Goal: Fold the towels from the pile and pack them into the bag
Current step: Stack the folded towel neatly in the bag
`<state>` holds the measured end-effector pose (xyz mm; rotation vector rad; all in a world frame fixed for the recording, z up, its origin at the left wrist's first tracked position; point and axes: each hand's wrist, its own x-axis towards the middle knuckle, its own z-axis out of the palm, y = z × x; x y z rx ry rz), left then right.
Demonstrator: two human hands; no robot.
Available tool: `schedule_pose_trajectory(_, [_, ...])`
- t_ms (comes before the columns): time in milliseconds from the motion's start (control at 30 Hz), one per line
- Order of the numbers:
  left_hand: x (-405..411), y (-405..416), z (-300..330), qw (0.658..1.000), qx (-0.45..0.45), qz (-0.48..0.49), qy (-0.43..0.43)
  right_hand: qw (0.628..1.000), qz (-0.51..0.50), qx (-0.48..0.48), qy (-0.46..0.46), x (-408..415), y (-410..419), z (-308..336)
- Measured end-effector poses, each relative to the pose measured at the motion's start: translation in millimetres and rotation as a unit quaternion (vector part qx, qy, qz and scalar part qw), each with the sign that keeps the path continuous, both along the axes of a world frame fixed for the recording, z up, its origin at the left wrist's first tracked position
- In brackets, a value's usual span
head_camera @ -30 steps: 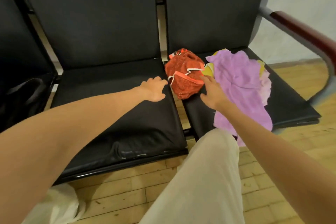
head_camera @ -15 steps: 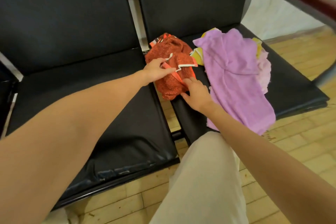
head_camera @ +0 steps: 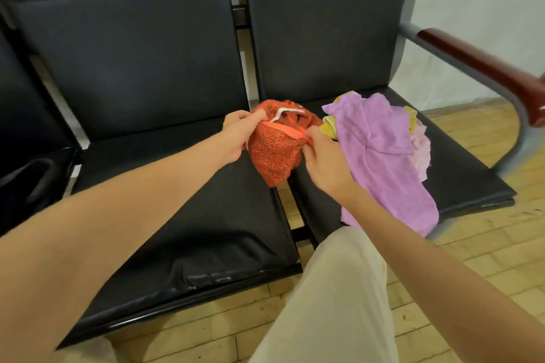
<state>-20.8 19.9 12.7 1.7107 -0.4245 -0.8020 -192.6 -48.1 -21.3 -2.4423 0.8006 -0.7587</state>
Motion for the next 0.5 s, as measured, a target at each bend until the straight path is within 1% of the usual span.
schedule_pose_trajectory(33, [5, 12, 12, 1.0, -0.007, 0.008, 0.001, 0.999, 0.02, 0.006, -0.024, 5, 8, 10])
schedule_pose_trajectory(100, [13, 41, 35, 0.999, -0.026, 0.016, 0.012, 0.997, 0.059, 0.016, -0.036, 14, 24, 28])
schedule_pose_trajectory(267, [34, 121, 77, 0.998, -0.059, 0.012, 0.02, 0.988, 0.149, -0.03, 0.006, 34, 66, 69])
schedule_pose_trajectory(433, [52, 190, 97, 0.994, -0.079, 0.072, 0.017, 0.973, 0.213, -0.081, 0.032, 55, 109, 99])
schedule_pose_trajectory(500, [56, 212, 100, 0.994, -0.071, 0.085, -0.009, 0.965, 0.237, -0.104, 0.045, 60, 123, 106])
